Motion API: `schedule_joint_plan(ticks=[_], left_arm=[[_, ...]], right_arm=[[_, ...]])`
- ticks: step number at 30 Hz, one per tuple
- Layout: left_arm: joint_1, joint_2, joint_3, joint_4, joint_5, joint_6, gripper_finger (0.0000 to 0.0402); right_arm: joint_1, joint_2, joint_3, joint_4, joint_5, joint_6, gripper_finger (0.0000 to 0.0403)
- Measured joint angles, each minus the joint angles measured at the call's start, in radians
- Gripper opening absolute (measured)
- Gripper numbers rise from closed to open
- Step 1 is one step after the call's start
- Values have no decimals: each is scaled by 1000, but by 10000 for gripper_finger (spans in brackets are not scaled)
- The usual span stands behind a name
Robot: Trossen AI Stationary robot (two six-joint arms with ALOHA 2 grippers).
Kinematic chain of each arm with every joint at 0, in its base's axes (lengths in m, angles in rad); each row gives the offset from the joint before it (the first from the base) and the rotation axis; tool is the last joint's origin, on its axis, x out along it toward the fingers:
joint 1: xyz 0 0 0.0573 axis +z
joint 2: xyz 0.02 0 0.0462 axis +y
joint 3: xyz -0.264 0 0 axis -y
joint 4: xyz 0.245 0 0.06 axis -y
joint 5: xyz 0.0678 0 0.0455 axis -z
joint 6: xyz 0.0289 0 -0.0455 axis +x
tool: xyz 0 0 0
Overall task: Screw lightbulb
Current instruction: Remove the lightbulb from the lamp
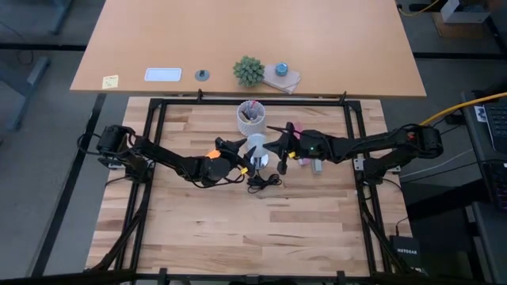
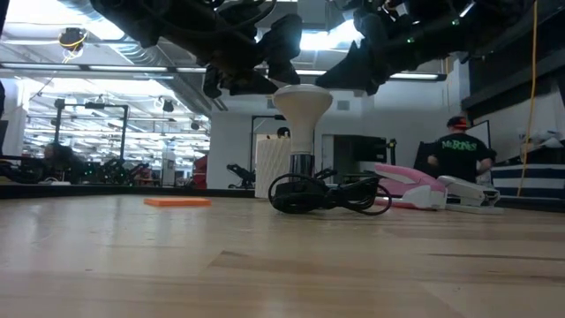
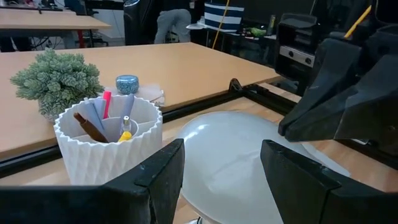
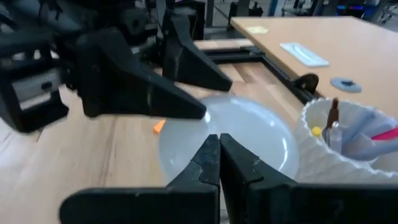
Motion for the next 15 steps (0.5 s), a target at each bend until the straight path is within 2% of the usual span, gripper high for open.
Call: schedule_joint_plan(ticks=[9,15], left_arm=[[-3,3,-2,141,1,148,205],[-21,-33,-2,172,-12,252,205]], right_arm=[[0,24,3,6,1,0,3],[0,24,3,0,12,0,3]])
